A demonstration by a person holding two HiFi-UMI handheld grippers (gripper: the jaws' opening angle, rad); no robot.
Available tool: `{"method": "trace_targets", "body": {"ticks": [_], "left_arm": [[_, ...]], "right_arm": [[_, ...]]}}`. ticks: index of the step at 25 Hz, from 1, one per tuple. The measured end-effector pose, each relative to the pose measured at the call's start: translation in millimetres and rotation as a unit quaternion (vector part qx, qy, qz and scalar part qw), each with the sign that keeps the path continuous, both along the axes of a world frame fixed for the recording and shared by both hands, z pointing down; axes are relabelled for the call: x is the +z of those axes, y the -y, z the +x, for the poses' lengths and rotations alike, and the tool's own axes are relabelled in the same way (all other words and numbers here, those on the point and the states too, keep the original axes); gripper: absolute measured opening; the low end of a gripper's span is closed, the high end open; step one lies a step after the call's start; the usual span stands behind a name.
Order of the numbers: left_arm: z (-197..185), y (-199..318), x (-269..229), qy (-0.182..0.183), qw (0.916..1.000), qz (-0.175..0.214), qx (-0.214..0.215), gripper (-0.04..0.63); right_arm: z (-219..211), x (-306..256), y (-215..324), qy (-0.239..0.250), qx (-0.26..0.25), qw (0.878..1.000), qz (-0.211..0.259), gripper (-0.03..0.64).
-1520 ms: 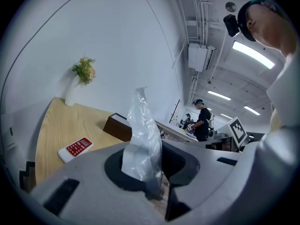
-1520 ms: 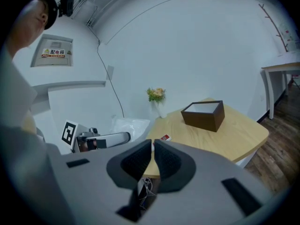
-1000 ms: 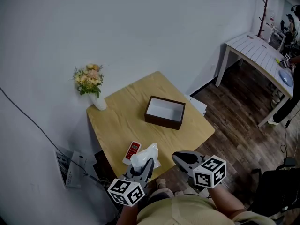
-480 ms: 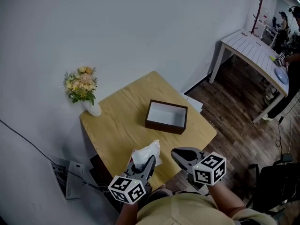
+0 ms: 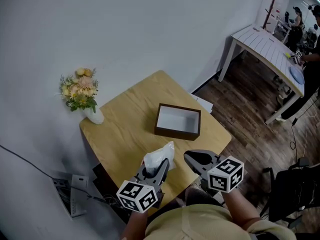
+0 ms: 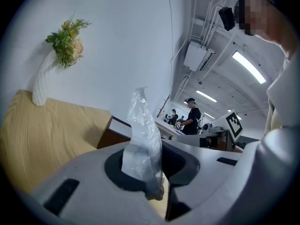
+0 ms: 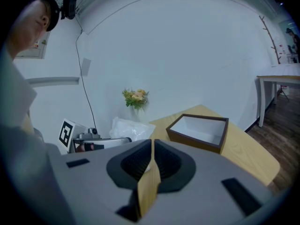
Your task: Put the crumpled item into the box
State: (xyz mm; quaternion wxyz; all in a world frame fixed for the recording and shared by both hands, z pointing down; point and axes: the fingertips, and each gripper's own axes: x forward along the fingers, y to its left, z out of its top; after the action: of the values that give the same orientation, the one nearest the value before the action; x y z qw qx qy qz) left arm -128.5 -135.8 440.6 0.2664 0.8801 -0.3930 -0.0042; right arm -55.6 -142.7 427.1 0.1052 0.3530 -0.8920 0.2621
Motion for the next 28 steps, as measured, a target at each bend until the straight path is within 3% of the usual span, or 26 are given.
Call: {"method": "trace_targets", "body": {"ticks": [28], "left_arm": [[56.9, 100.5, -11.3, 0.059, 0.9963, 0.007, -0.061, 0.080]], "right_arm": [[59.8, -3.9, 99.4, 0.026, -0.052, 0.998, 0.005, 0.032]]}}
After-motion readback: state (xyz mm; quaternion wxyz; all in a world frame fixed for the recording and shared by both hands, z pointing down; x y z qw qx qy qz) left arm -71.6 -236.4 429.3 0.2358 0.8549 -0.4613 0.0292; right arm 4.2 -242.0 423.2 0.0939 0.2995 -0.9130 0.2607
